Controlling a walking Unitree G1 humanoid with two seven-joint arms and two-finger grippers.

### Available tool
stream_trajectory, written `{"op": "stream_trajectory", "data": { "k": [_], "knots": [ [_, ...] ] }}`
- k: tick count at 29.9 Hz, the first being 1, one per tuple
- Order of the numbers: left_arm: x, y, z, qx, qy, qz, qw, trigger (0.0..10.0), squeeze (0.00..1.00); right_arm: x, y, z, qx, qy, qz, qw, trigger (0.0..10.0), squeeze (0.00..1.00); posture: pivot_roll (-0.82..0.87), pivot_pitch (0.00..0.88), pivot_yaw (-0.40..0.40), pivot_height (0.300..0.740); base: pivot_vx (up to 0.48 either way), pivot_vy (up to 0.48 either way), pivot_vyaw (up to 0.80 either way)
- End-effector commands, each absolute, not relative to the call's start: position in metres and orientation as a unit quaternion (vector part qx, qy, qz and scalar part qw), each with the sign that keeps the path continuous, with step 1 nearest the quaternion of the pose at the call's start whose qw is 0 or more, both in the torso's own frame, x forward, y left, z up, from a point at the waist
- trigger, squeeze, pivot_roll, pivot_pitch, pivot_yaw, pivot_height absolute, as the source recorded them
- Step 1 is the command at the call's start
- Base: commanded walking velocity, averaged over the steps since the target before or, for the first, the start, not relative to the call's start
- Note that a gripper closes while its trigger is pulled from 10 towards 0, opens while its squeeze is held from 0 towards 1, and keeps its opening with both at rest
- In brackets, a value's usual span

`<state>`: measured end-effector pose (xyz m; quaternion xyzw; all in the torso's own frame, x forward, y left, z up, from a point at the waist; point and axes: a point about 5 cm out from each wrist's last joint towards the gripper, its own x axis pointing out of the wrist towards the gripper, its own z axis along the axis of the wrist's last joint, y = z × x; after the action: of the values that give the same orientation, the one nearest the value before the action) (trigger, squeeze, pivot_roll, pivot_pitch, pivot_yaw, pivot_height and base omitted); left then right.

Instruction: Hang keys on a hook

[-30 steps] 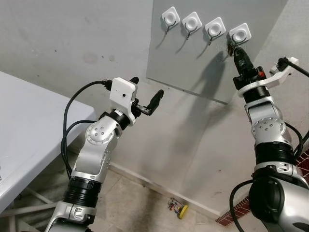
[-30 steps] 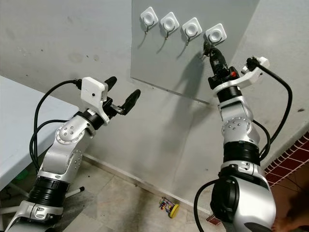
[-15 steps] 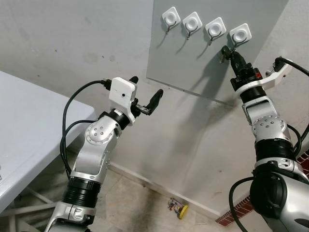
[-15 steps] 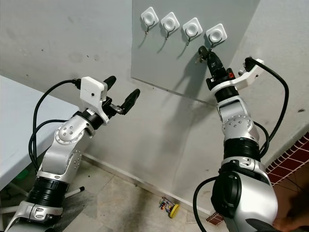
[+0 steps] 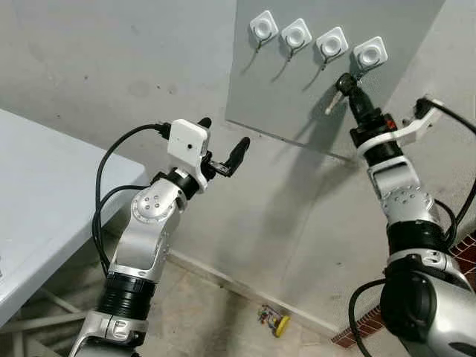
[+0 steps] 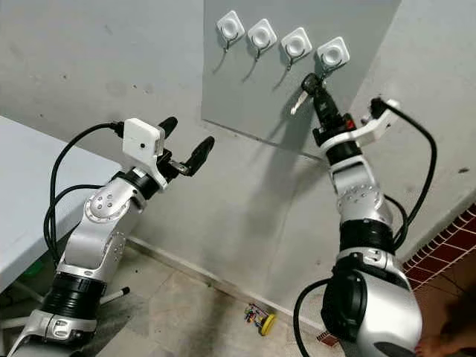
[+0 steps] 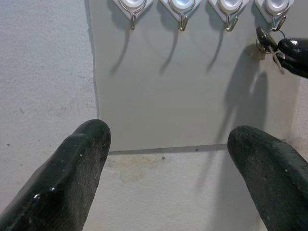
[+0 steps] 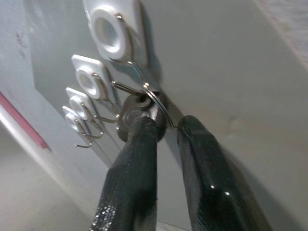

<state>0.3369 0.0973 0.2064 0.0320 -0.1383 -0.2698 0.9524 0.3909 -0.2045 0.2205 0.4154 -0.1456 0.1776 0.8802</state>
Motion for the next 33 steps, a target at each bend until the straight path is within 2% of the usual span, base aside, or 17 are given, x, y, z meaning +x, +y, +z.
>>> {"op": "stream_trajectory", "data": {
  "k": [1, 12, 21, 24, 27, 28, 29, 30, 33],
  "knots": [
    [0.335, 0.095, 0.209, 0.037, -0.146, -0.271, 0.951, 10.0, 0.00, 0.390, -0.205, 0.225, 0.406, -0.156, 0.179, 0.882, 10.0, 1.00, 0.05, 0.000, -0.099, 0.740, 0.000, 0.000, 0.00],
    [0.337, 0.095, 0.199, 0.023, -0.131, -0.251, 0.959, 10.0, 0.00, 0.381, -0.202, 0.212, 0.389, -0.150, 0.180, 0.891, 10.0, 1.00, 0.02, 0.000, -0.084, 0.740, 0.000, 0.000, 0.00],
    [0.342, 0.100, 0.180, 0.020, -0.100, -0.217, 0.971, 10.0, 0.00, 0.362, -0.198, 0.184, 0.361, -0.129, 0.161, 0.910, 10.0, 1.00, -0.02, 0.000, -0.068, 0.740, 0.000, 0.000, 0.00],
    [0.345, 0.105, 0.165, 0.015, -0.073, -0.188, 0.979, 10.0, 0.00, 0.353, -0.196, 0.166, 0.339, -0.112, 0.137, 0.924, 10.0, 1.00, -0.02, 0.000, -0.064, 0.740, 0.000, 0.000, 0.00],
    [0.346, 0.109, 0.155, 0.014, -0.056, -0.174, 0.983, 10.0, 0.00, 0.345, -0.194, 0.155, 0.342, -0.100, 0.132, 0.925, 10.0, 1.00, -0.02, 0.000, -0.061, 0.740, 0.000, 0.000, 0.00],
    [0.346, 0.110, 0.151, 0.011, -0.051, -0.172, 0.984, 10.0, 0.00, 0.343, -0.193, 0.152, 0.339, -0.097, 0.129, 0.927, 10.0, 0.93, -0.02, 0.000, -0.060, 0.740, 0.000, 0.000, 0.00],
    [0.346, 0.110, 0.149, 0.009, -0.048, -0.171, 0.984, 10.0, 0.00, 0.342, -0.193, 0.151, 0.336, -0.096, 0.128, 0.928, 10.0, 0.93, -0.02, 0.000, -0.060, 0.740, 0.000, 0.000, 0.00],
    [0.346, 0.112, 0.142, -0.001, -0.036, -0.165, 0.986, 10.0, 0.00, 0.338, -0.192, 0.143, 0.335, -0.084, 0.122, 0.931, 10.0, 0.00, -0.03, 0.000, -0.058, 0.740, 0.000, 0.000, 0.00],
    [0.346, 0.116, 0.124, 0.002, -0.003, -0.152, 0.988, 10.0, 0.00, 0.331, -0.190, 0.128, 0.324, -0.062, 0.114, 0.937, 10.0, 0.00, -0.03, 0.000, -0.058, 0.740, 0.000, 0.000, 0.00]
  ]
}}
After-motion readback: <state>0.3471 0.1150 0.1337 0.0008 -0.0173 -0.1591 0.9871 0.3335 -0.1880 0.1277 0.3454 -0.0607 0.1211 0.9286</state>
